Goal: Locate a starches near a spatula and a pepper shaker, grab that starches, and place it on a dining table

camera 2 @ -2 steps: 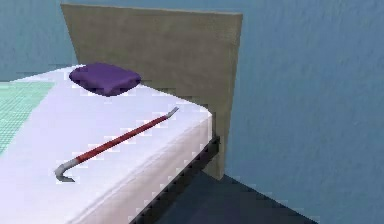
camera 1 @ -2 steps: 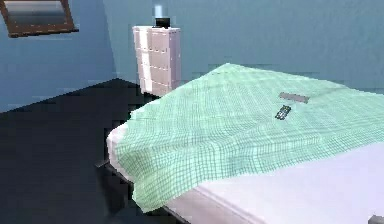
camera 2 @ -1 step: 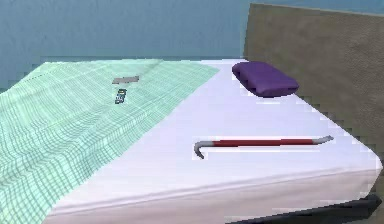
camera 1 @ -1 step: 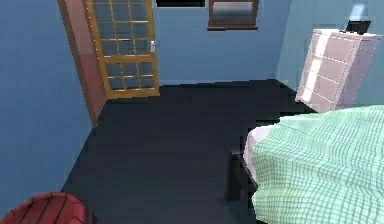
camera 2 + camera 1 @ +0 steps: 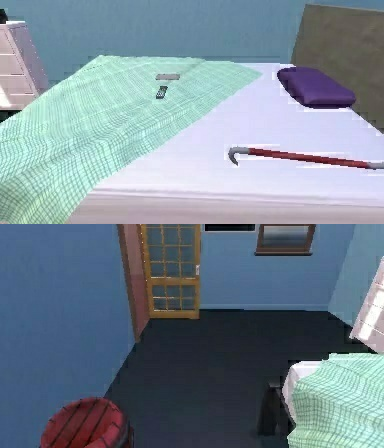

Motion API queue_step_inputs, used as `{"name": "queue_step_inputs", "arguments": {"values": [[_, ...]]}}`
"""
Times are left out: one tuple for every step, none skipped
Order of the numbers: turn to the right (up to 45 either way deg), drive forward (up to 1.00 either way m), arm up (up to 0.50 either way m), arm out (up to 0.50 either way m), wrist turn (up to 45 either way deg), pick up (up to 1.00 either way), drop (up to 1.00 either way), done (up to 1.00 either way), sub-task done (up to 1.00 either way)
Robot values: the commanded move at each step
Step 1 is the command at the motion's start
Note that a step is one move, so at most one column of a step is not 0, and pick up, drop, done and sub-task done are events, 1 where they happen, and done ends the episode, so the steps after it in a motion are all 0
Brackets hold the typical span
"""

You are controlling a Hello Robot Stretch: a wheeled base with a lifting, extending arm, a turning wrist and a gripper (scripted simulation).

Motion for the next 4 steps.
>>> {"name": "queue_step_inputs", "arguments": {"values": [[0.0, 1.0, 0.0, 0.0, 0.0, 0.0, 0.0, 0.0, 0.0], [-12.0, 0.0, 0.0, 0.0, 0.0, 0.0, 0.0, 0.0, 0.0], [0.0, 0.2, 0.0, 0.0, 0.0, 0.0, 0.0, 0.0, 0.0], [-9.0, 0.0, 0.0, 0.0, 0.0, 0.0, 0.0, 0.0, 0.0]]}}
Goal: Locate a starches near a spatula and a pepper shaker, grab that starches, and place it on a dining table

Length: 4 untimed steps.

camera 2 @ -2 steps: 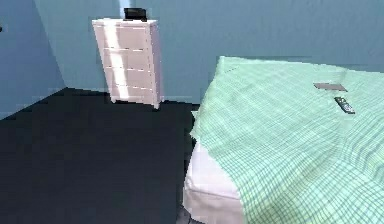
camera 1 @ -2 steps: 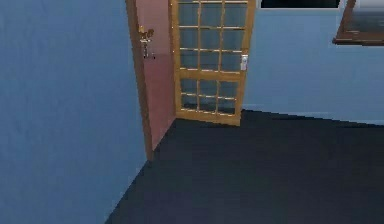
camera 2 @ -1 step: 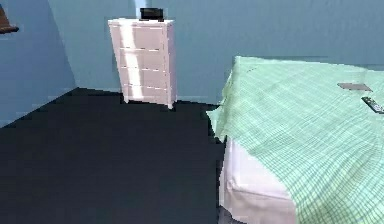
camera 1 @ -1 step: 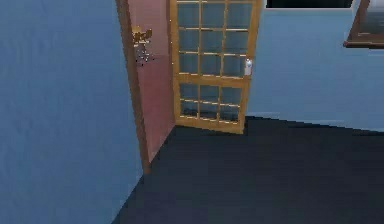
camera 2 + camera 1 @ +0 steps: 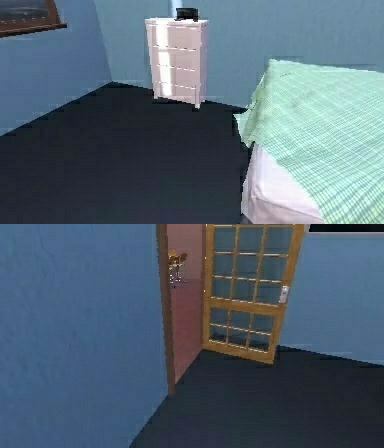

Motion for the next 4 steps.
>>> {"name": "queue_step_inputs", "arguments": {"values": [[0.0, 1.0, 0.0, 0.0, 0.0, 0.0, 0.0, 0.0, 0.0], [0.0, 0.45, 0.0, 0.0, 0.0, 0.0, 0.0, 0.0, 0.0], [-27.0, 0.0, 0.0, 0.0, 0.0, 0.0, 0.0, 0.0, 0.0], [0.0, 0.75, 0.0, 0.0, 0.0, 0.0, 0.0, 0.0, 0.0]]}}
